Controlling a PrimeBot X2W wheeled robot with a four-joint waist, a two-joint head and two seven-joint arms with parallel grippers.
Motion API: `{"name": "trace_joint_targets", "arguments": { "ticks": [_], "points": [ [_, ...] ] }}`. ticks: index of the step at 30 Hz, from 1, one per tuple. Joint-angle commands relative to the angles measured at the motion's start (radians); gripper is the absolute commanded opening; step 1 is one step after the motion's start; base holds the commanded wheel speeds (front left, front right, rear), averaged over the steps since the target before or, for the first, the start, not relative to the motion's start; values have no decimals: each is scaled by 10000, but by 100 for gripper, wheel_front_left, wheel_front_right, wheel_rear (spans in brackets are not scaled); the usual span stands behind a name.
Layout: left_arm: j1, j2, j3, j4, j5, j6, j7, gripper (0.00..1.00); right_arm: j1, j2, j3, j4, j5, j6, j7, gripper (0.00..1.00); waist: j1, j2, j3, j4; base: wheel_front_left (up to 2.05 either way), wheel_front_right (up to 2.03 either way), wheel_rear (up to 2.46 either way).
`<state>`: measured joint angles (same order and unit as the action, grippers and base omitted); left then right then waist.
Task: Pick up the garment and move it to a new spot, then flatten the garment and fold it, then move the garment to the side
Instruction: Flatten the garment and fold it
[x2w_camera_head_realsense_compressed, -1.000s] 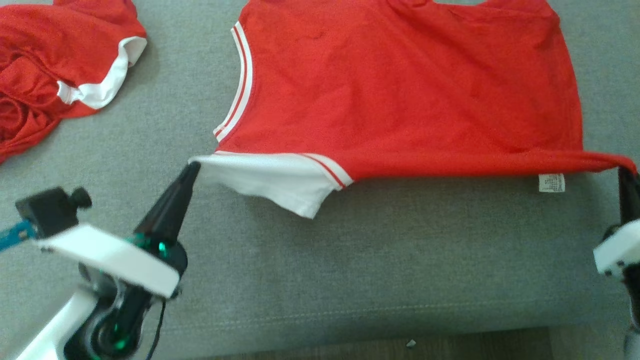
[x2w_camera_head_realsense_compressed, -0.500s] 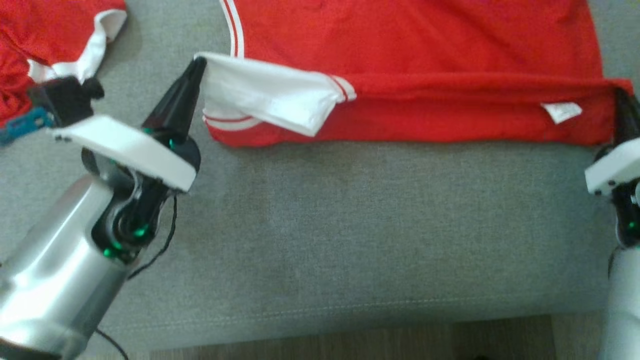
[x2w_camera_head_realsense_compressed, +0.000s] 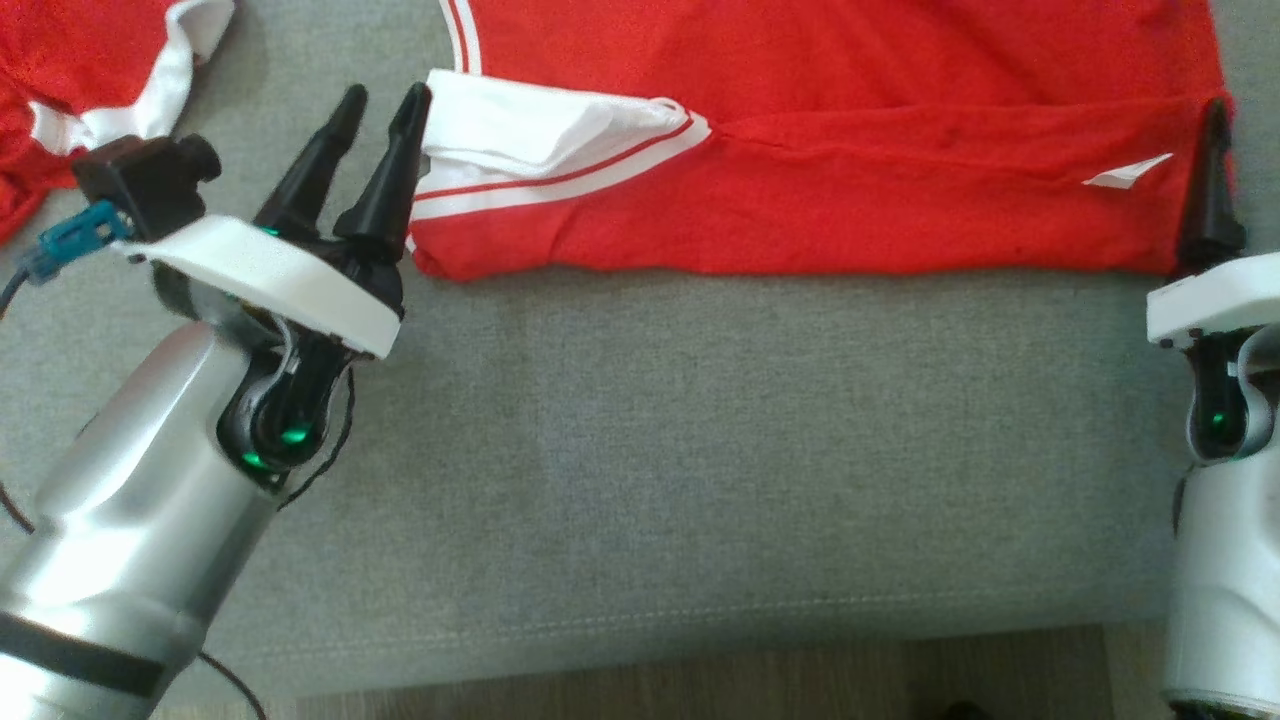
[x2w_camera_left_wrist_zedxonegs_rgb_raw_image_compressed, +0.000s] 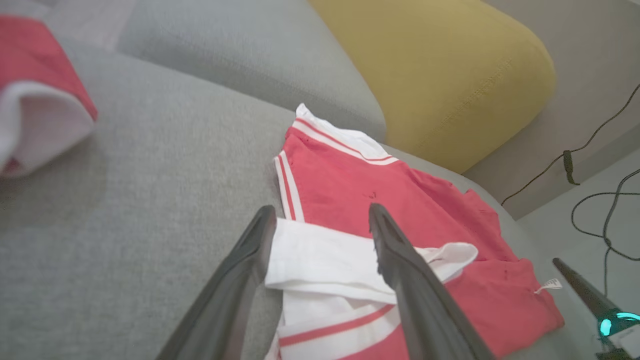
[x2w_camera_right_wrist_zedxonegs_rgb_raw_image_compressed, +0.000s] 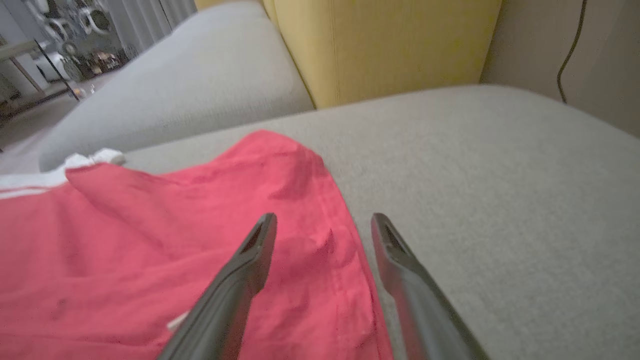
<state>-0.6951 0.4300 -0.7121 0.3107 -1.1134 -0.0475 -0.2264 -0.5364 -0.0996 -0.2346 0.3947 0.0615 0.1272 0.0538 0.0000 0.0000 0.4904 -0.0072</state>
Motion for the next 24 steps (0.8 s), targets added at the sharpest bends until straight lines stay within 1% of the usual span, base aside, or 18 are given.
{"name": "trace_joint_targets", "arguments": {
  "ticks": [1,6,9,12,13,15,19,24],
  "points": [
    [-52,411,499,-364,595,142,-235,100,120,71,255,-399,156,35,-434,100,0,0,-242,-38,0,0,0],
    [1200,473,773,-1206,2084,887,-346,100,871,227,421,-589,411,35,-1050,100,0,0,-692,-86,0,0,0],
    [2096,465,625,-1404,2329,1103,-349,100,1215,329,510,-698,541,35,-1147,100,0,0,-854,-128,0,0,0],
    [2414,501,459,-1203,2483,1267,-344,100,1407,394,636,-793,658,35,-1151,100,0,0,-964,-162,0,0,0],
    [2381,489,440,-1092,2523,1265,-344,100,1438,409,664,-827,685,35,-1137,100,0,0,-972,-171,0,0,0],
    [2194,442,425,-777,2619,1118,-346,100,1471,431,695,-871,734,35,-1088,100,0,0,-975,-187,0,0,0],
    [1741,326,303,259,2959,948,-348,100,1460,457,747,-912,724,35,-969,100,0,0,-932,-279,0,0,0],
    [1269,114,-17,1439,3097,476,-218,100,1372,472,836,-966,699,35,-869,100,0,0,-824,-428,0,0,0]
  ]
}}
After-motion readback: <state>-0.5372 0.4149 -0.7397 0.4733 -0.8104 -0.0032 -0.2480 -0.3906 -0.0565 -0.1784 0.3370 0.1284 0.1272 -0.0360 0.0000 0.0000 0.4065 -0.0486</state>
